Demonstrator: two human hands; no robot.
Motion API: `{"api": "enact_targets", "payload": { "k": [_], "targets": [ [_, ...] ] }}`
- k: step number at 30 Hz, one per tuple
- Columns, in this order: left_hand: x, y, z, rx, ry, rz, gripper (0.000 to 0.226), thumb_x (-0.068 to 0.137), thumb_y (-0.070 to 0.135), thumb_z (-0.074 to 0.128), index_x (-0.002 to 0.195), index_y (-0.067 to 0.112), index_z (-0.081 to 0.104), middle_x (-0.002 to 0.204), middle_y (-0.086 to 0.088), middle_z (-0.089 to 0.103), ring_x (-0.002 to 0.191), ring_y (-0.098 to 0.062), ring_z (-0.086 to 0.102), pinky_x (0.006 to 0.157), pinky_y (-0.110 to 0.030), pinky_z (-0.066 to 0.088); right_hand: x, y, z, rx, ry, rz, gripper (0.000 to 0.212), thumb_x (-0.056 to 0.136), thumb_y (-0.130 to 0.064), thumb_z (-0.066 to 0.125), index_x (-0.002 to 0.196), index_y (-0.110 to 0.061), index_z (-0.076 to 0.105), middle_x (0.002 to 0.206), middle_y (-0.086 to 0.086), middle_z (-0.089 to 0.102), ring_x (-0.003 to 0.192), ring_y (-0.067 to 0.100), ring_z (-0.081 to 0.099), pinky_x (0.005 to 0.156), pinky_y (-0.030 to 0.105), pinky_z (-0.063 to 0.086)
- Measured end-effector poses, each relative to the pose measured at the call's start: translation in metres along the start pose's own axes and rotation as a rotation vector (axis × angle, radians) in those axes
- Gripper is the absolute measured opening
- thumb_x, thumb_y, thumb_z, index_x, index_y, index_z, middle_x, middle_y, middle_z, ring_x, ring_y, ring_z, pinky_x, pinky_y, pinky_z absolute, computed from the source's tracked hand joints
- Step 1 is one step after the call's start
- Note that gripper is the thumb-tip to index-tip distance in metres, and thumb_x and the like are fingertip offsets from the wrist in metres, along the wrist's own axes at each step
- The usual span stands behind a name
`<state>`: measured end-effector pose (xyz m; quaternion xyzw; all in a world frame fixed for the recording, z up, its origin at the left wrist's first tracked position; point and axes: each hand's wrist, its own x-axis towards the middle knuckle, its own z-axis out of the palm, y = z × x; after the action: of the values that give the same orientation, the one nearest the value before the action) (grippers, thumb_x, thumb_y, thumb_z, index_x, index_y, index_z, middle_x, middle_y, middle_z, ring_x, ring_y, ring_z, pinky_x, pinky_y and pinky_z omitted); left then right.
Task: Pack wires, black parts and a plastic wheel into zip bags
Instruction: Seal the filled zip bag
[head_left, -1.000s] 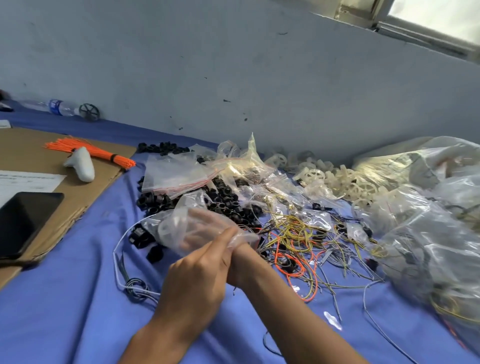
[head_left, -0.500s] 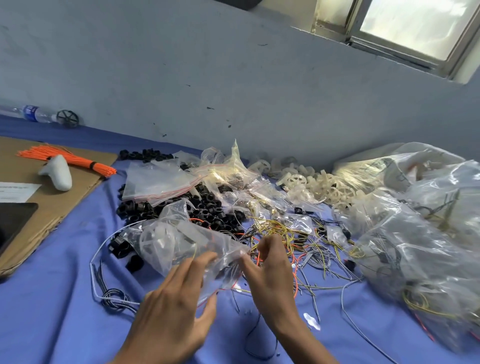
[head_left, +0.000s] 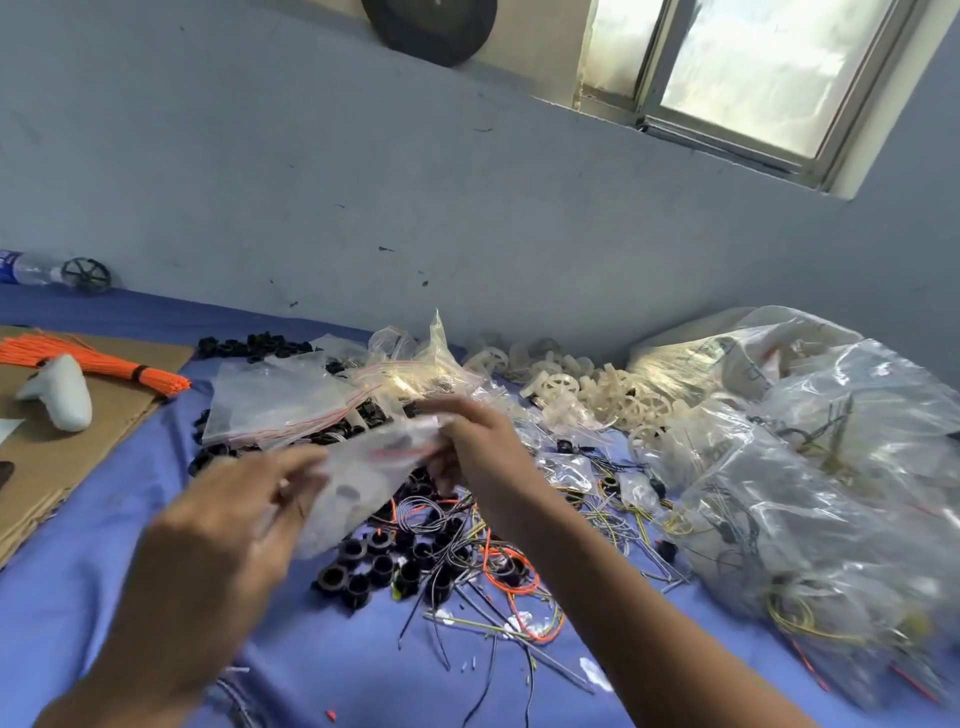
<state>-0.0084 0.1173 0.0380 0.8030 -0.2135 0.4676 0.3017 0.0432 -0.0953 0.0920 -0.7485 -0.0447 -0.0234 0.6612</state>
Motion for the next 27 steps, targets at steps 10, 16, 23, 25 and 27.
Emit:
{"api": "enact_targets", "payload": {
  "k": [10, 16, 23, 25, 27],
  "targets": [
    [0.053, -0.050, -0.013, -0.485, -0.003, -0.359, 0.051, 0.077, 0.064, 0.074, 0.115, 0.031, 0.070, 0.094, 0.009, 0.075, 0.081, -0.019, 0.073, 0.066, -0.040, 0.060, -0.021, -0.085, -0.023, 0.433, -0.069, -0.022, 0.025, 0.093, 0.002, 0.044, 0.106, -0.001, 0.065, 0.070, 0.018, 0.068, 0.051, 0.015, 0.060, 0.048, 0.022, 0.051],
    [0.041, -0.031, -0.005, -0.652, -0.189, -0.423, 0.054, 0.071, 0.071, 0.073, 0.108, 0.032, 0.073, 0.090, 0.009, 0.077, 0.079, -0.010, 0.073, 0.073, -0.017, 0.056, -0.059, -0.062, -0.051, 0.504, -0.055, 0.165, 0.023, 0.089, 0.000, 0.051, 0.109, -0.002, 0.063, 0.082, 0.023, 0.072, 0.054, 0.014, 0.065, 0.049, 0.020, 0.054],
    [0.034, 0.005, 0.003, -0.673, -0.215, -0.415, 0.016, 0.074, 0.035, 0.071, 0.088, 0.042, 0.074, 0.077, 0.010, 0.075, 0.068, -0.006, 0.069, 0.065, -0.009, 0.051, -0.080, -0.047, -0.070, 0.344, 0.064, 0.159, 0.024, 0.090, -0.002, 0.051, 0.110, -0.004, 0.064, 0.074, 0.013, 0.068, 0.052, 0.017, 0.059, 0.044, 0.023, 0.050],
    [0.035, 0.015, 0.002, -0.670, -0.207, -0.434, 0.010, 0.076, 0.033, 0.071, 0.085, 0.038, 0.074, 0.072, 0.012, 0.073, 0.061, -0.005, 0.066, 0.058, -0.009, 0.050, -0.080, -0.053, -0.070, 0.122, 0.150, -0.015, 0.015, 0.090, -0.011, 0.058, 0.099, -0.015, 0.070, 0.060, 0.002, 0.057, 0.048, 0.015, 0.047, 0.041, 0.023, 0.040],
    [0.034, 0.022, 0.002, -0.678, -0.198, -0.455, 0.004, 0.082, 0.029, 0.069, 0.080, 0.031, 0.072, 0.059, 0.015, 0.066, 0.044, 0.000, 0.055, 0.043, -0.007, 0.041, -0.080, -0.066, -0.063, -0.227, 0.266, -0.272, 0.009, 0.085, -0.026, 0.066, 0.092, -0.021, 0.070, 0.055, -0.007, 0.050, 0.050, 0.011, 0.041, 0.045, 0.022, 0.034]
  ]
}}
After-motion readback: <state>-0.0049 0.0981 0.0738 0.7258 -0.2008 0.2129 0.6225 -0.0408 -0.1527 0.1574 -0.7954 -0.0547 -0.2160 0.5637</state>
